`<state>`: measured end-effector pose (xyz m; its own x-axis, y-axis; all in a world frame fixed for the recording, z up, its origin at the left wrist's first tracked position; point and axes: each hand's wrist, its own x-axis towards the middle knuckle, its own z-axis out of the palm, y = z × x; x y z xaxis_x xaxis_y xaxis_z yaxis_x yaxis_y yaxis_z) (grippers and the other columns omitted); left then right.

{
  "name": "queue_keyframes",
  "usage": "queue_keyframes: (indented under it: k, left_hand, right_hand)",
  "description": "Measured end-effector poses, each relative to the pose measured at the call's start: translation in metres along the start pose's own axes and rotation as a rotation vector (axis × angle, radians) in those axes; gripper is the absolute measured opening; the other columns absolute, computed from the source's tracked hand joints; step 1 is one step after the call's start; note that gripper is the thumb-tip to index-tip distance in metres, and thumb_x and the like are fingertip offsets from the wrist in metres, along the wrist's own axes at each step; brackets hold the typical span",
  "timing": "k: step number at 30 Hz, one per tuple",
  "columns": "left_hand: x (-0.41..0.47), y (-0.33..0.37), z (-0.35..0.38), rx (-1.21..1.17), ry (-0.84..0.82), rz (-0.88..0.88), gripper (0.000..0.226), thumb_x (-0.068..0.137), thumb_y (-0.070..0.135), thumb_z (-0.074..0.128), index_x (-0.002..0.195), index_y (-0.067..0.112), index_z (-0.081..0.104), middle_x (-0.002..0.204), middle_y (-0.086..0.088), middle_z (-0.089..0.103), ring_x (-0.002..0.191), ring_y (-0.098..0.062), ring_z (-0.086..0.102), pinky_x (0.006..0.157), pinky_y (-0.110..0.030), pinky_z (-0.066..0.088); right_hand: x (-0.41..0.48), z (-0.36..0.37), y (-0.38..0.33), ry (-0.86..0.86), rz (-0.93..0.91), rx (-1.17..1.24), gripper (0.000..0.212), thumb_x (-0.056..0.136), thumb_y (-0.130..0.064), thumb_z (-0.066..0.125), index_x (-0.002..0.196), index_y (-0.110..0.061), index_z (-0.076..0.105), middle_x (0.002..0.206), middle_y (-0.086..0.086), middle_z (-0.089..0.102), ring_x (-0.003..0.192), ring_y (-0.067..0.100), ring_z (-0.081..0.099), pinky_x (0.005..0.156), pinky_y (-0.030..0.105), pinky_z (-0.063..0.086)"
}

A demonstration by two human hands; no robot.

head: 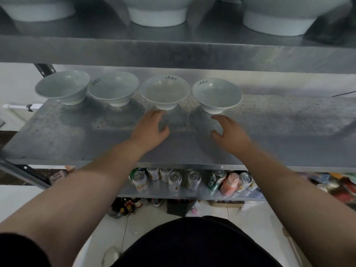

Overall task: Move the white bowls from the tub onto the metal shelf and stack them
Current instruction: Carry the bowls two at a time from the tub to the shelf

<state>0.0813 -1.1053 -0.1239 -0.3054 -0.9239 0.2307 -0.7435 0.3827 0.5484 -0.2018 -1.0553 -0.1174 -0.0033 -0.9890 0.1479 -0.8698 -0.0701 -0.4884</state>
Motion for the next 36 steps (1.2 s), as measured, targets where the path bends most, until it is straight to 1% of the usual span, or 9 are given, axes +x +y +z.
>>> queue_keyframes:
  k: [3,8,11,14,19,24,27,31,36]
  left_hand:
    - [-0.055,-0.005,-0.025,-0.187,-0.066,-0.088,0.048,0.091,0.030,0.064,0.137,0.023,0.049,0.132,0.006,0.054,0.121,-0.009,0.052,0.102,-0.032,0.043]
    - [-0.154,-0.015,-0.060,-0.402,-0.215,-0.271,0.044,0.089,0.024,0.063,0.130,0.034,0.052,0.128,0.013,0.058,0.113,0.001,0.056,0.096,-0.026,0.048]
    - [-0.205,-0.023,-0.072,-0.433,-0.291,-0.279,0.043,0.080,0.035,0.060,0.121,0.043,0.052,0.124,0.015,0.061,0.110,0.003,0.058,0.092,-0.018,0.047]
    - [-0.242,-0.031,-0.073,-0.548,-0.397,-0.325,0.048,0.075,0.043,0.056,0.123,0.039,0.055,0.120,0.017,0.063,0.113,-0.002,0.059,0.094,-0.030,0.051]
    - [-0.274,-0.012,-0.063,-0.553,-0.606,-0.226,0.045,0.077,0.046,0.054,0.122,0.045,0.051,0.124,0.013,0.059,0.115,-0.005,0.058,0.094,-0.026,0.049]
    - [-0.259,0.032,-0.046,-0.525,-0.755,-0.134,0.045,0.080,0.044,0.055,0.125,0.045,0.050,0.123,0.017,0.058,0.116,-0.005,0.057,0.093,-0.028,0.048]
    - [-0.247,0.068,-0.026,-0.528,-0.799,-0.107,0.041,0.087,0.032,0.059,0.126,0.040,0.052,0.123,0.018,0.059,0.115,-0.003,0.058,0.096,-0.031,0.048]
    - [-0.247,0.125,0.004,-0.558,-0.848,-0.081,0.040,0.094,0.011,0.057,0.123,0.038,0.055,0.120,0.018,0.061,0.114,-0.001,0.059,0.095,-0.030,0.048]
    - [-0.258,0.174,0.045,-0.515,-1.040,0.037,0.042,0.090,0.015,0.058,0.118,0.046,0.055,0.121,0.016,0.062,0.115,-0.005,0.059,0.099,-0.038,0.049]
  right_hand:
    - [-0.050,-0.006,-0.026,-0.044,0.141,0.265,0.039,0.090,-0.015,0.064,0.129,-0.019,0.061,0.123,0.000,0.066,0.110,0.010,0.061,0.095,0.020,0.043]
    - [-0.146,0.000,-0.066,-0.105,0.376,0.506,0.024,0.089,-0.020,0.064,0.107,-0.036,0.068,0.104,-0.016,0.071,0.097,0.001,0.066,0.087,0.029,0.054]
    - [-0.202,0.005,-0.095,-0.063,0.485,0.529,0.023,0.090,-0.017,0.063,0.106,-0.032,0.070,0.104,-0.018,0.071,0.094,-0.007,0.063,0.081,0.009,0.047]
    - [-0.261,0.011,-0.118,-0.022,0.610,0.618,0.022,0.092,-0.012,0.064,0.106,-0.028,0.070,0.103,-0.016,0.072,0.096,-0.005,0.064,0.080,0.007,0.045]
    - [-0.350,0.014,-0.140,0.047,0.817,0.698,0.023,0.093,-0.012,0.063,0.106,-0.029,0.069,0.103,-0.019,0.071,0.099,-0.004,0.065,0.078,0.006,0.046]
    - [-0.432,0.006,-0.145,0.147,0.987,0.689,0.024,0.092,-0.014,0.063,0.103,-0.034,0.068,0.102,-0.021,0.071,0.096,-0.003,0.066,0.085,0.018,0.048]
    - [-0.472,-0.003,-0.138,0.216,1.071,0.689,0.023,0.092,-0.016,0.062,0.100,-0.037,0.068,0.102,-0.022,0.071,0.097,-0.002,0.066,0.087,0.024,0.050]
    - [-0.514,-0.022,-0.124,0.304,1.137,0.693,0.023,0.093,-0.017,0.060,0.100,-0.038,0.067,0.103,-0.023,0.070,0.097,-0.004,0.065,0.082,0.019,0.048]
    - [-0.552,-0.048,-0.111,0.525,1.253,0.671,0.022,0.093,-0.018,0.060,0.099,-0.038,0.067,0.102,-0.023,0.070,0.096,-0.006,0.064,0.079,0.016,0.045]
